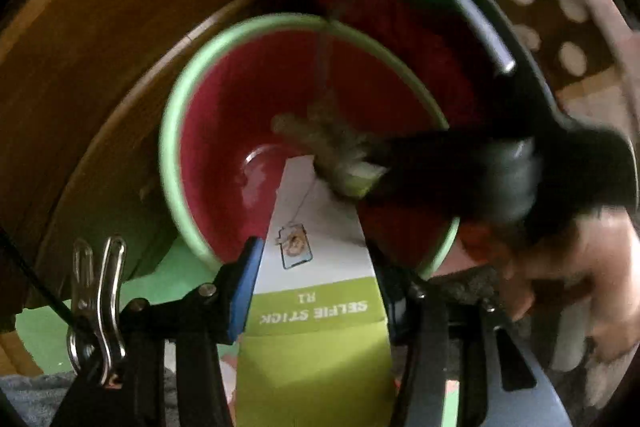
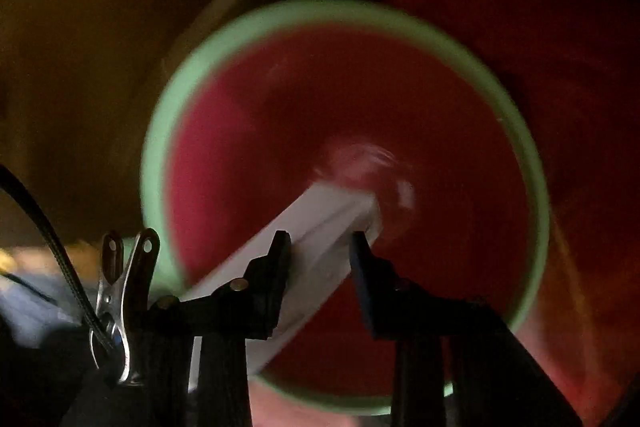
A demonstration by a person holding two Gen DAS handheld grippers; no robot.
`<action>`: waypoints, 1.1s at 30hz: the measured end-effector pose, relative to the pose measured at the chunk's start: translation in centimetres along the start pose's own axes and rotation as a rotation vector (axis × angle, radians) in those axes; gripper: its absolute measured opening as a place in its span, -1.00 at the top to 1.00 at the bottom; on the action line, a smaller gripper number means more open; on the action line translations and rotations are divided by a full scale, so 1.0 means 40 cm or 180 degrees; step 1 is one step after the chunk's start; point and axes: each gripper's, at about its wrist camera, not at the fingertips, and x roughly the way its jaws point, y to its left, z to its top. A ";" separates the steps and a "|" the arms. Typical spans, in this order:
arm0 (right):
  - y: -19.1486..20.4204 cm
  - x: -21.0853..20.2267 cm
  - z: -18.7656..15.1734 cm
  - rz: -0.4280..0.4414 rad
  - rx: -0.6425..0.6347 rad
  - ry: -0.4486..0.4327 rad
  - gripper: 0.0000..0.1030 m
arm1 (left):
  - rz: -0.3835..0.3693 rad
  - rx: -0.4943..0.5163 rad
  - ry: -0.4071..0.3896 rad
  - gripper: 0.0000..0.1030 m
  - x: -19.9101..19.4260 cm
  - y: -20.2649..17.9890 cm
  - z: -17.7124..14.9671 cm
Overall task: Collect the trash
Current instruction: 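Lower the box into the red bin and open the right gripper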
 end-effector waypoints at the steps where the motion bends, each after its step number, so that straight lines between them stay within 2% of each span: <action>1: 0.006 0.005 0.002 -0.0065 -0.0060 -0.0003 0.49 | 0.0033 0.0005 0.0013 -0.01 0.011 0.000 0.004; 6: -0.028 0.015 0.009 -0.0153 0.0007 0.0074 0.51 | -0.0028 -0.0071 0.0082 -0.01 0.060 0.028 0.019; 10: -0.053 0.044 0.002 -0.0106 0.0183 0.0171 0.51 | -0.0025 -0.0024 0.0285 -0.02 0.118 0.014 0.030; 15: -0.097 0.104 -0.016 -0.0058 0.0464 0.0491 0.52 | 0.0107 0.0207 0.0618 -0.05 0.195 -0.007 0.049; 18: -0.084 0.136 -0.023 -0.0051 0.0372 0.0626 0.57 | 0.0351 0.0416 0.0727 -0.05 0.227 -0.020 0.052; 19: -0.074 0.146 -0.021 -0.0112 0.0309 0.0667 0.57 | 0.0381 0.0418 0.0708 -0.05 0.230 -0.016 0.054; 26: -0.050 0.202 -0.009 0.0045 0.0326 0.0770 0.57 | 0.0708 0.0454 0.0727 -0.08 0.243 0.015 0.041; 28: -0.030 0.231 -0.006 0.0096 0.0363 0.0828 0.57 | 0.0756 0.0470 0.0726 -0.08 0.251 0.060 0.016; 33: 0.001 0.234 -0.011 0.0146 0.0343 0.0801 0.57 | 0.0741 0.0376 0.0732 -0.09 0.241 0.084 0.004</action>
